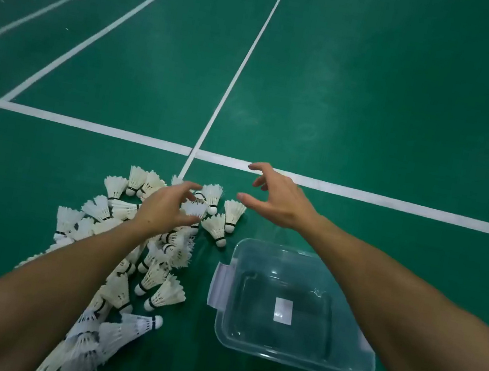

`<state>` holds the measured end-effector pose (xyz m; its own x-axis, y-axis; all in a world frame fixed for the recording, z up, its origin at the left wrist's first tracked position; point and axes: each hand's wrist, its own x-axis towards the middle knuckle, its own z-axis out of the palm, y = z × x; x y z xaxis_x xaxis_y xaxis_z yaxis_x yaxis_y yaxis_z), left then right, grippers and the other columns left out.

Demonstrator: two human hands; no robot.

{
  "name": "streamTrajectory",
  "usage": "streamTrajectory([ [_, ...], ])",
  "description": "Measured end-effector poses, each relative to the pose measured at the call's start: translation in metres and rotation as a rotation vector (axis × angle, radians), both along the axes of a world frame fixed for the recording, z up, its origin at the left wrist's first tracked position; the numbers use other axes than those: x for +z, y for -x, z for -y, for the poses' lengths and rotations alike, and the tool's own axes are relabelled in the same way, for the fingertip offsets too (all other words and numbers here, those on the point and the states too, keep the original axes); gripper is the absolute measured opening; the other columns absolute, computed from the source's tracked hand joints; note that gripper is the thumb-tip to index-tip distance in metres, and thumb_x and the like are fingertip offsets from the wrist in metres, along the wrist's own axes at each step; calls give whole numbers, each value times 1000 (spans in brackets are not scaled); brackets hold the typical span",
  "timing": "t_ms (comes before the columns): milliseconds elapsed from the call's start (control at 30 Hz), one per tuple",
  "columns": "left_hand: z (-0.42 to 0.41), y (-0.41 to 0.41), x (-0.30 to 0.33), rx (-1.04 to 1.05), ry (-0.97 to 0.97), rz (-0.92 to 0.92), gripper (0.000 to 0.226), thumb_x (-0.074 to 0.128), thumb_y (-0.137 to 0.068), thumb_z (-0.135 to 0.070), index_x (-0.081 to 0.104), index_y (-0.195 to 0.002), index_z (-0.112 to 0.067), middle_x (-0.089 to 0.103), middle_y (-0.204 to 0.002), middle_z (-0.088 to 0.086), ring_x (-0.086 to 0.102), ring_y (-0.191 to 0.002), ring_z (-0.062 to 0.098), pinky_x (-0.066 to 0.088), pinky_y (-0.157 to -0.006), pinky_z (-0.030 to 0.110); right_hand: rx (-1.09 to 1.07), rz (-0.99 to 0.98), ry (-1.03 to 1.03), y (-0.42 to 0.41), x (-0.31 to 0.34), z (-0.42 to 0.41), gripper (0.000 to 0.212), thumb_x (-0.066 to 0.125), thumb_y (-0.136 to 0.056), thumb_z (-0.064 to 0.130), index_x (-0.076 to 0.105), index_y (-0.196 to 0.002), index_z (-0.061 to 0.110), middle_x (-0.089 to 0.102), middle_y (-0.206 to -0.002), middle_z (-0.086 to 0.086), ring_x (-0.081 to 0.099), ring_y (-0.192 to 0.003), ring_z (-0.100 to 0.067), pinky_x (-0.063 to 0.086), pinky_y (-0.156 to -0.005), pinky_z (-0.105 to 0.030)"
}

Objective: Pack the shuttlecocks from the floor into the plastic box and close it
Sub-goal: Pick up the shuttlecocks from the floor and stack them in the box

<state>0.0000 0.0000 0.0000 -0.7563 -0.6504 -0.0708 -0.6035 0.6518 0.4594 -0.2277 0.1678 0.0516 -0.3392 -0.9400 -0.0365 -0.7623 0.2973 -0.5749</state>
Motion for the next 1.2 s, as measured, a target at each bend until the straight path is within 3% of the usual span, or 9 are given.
streamTrajectory([
  [300,16,23,-43,-160,284,195,82,83,-77,-61,49,-146,-32,68,-126,-3,63,-113,20,55,-92,40,100,-35,-223,1,-72,50,66,71,-95,32,39,-153,35,57,-143,-5,51,-133,-26,48,-107,-49],
  [467,16,33,-52,-196,210,227,84,80,-74,-68,49,-146,-38,71,-118,-1,66,-104,23,57,-87,41,113,-11,-231,-3,-99,64,68,74,-94,20,41,-152,35,61,-140,-7,56,-127,-26,51,-99,-43],
  [633,9,52,-58,-212,67,185,66,87,-75,-55,61,-133,-38,73,-108,-8,66,-92,15,57,-79,34,36,58,-177,1,-116,63,65,73,-94,12,47,-149,34,67,-125,-6,63,-110,-24,55,-88,-39],
  [733,6,55,-62,-241,-61,147,51,89,-77,-43,69,-122,-32,72,-95,-8,67,-83,11,60,-82,39,22,125,-125,8,-118,58,62,73,-94,11,49,-148,32,62,-107,2,60,-100,-20,48,-81,-34],
  [900,-3,55,-48,-161,-161,-85,52,92,-75,-28,67,-121,-21,72,-83,-5,69,-77,13,61,-80,42,-38,150,-23,20,-93,36,64,74,-90,15,51,-145,38,59,-99,6,61,-91,-19,55,-90,-46],
  [1100,-33,51,31,-162,-134,-263,60,87,-74,-33,64,-129,-23,68,-83,-6,65,-74,11,61,-72,30,-81,249,257,29,6,-31,57,76,-87,9,61,-135,35,63,-96,-1,63,-67,-8,59,-78,-33],
  [1200,-55,33,62,-163,-115,-400,60,86,-71,-37,65,-126,-24,67,-79,-6,62,-67,12,59,-66,27,-147,338,326,12,41,-93,58,81,-84,7,64,-131,35,63,-93,0,62,-64,-11,59,-73,-34],
])
